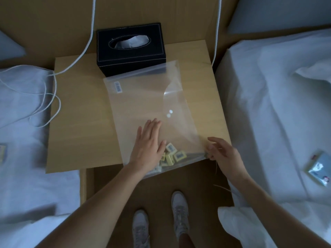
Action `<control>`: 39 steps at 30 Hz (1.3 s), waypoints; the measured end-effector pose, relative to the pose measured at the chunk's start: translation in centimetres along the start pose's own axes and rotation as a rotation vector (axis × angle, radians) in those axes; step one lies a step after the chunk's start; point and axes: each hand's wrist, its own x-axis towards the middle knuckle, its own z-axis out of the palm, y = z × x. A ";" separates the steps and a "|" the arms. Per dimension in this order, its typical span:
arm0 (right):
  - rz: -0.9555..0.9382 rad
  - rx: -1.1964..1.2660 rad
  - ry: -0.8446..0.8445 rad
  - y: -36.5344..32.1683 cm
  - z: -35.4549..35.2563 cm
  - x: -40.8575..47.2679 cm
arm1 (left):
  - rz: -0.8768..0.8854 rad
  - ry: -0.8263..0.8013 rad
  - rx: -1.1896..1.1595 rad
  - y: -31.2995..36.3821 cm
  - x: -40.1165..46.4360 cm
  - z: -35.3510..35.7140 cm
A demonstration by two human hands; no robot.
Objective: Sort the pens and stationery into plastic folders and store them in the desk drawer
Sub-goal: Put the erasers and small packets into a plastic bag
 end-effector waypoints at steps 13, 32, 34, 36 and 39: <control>0.108 0.550 0.098 0.2 2.7 -3.6 | 0.091 0.054 0.145 3.8 -2.8 2.5; -0.104 0.077 0.163 0.9 3.6 -3.7 | 0.345 0.000 0.343 5.6 -2.6 5.4; -0.046 0.161 0.116 0.9 3.2 -3.7 | 0.348 0.028 0.197 5.4 -2.3 4.8; 0.015 0.216 0.120 0.6 3.1 -3.7 | 0.284 0.079 -0.023 5.0 -2.3 3.8; 0.077 0.227 0.192 0.1 3.2 -3.3 | 0.204 0.174 -0.157 4.2 -2.0 2.1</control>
